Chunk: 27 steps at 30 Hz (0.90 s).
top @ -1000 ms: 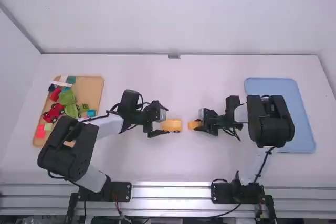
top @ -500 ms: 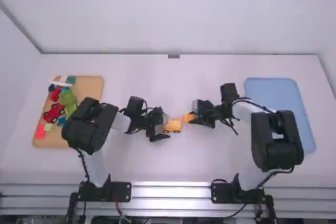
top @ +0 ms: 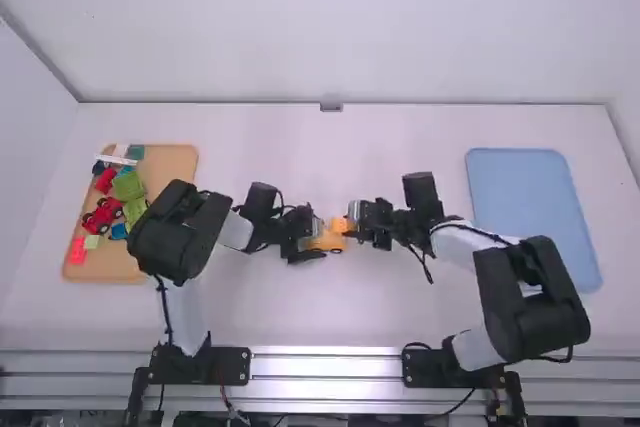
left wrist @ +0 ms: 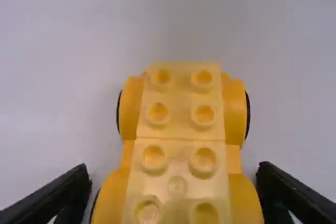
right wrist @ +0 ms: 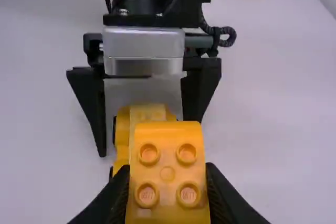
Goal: Assemble lego blocks to make yellow taxi
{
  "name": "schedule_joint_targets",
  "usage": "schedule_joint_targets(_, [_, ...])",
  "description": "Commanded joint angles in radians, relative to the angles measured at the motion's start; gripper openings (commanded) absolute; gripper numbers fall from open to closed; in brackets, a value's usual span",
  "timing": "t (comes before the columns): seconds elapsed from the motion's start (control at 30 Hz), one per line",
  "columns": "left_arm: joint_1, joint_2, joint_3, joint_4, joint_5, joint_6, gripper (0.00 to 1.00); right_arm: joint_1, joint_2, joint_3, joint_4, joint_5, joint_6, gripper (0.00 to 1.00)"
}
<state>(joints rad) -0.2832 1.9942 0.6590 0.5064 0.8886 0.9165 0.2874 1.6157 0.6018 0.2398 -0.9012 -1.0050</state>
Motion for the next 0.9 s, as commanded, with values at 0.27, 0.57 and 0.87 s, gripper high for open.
schedule_joint_targets(0.27, [-0.008, 0.013, 0.004, 0.000, 0.010, 0.017, 0.36, -0.004, 0.211, 0.055, 0.114, -0.191, 0.128, 0.15])
schedule_joint_targets(0.57, [-0.001, 0.013, 0.004, 0.001, 0.011, 0.016, 0.35, 0.040, 0.328, 0.130, 0.119, -0.192, 0.126, 0.12])
schedule_joint_targets(0.87, [0.001, 0.013, 0.004, 0.006, 0.011, 0.015, 0.35, 0.047, 0.347, 0.138, 0.095, -0.174, 0.126, 0.12])
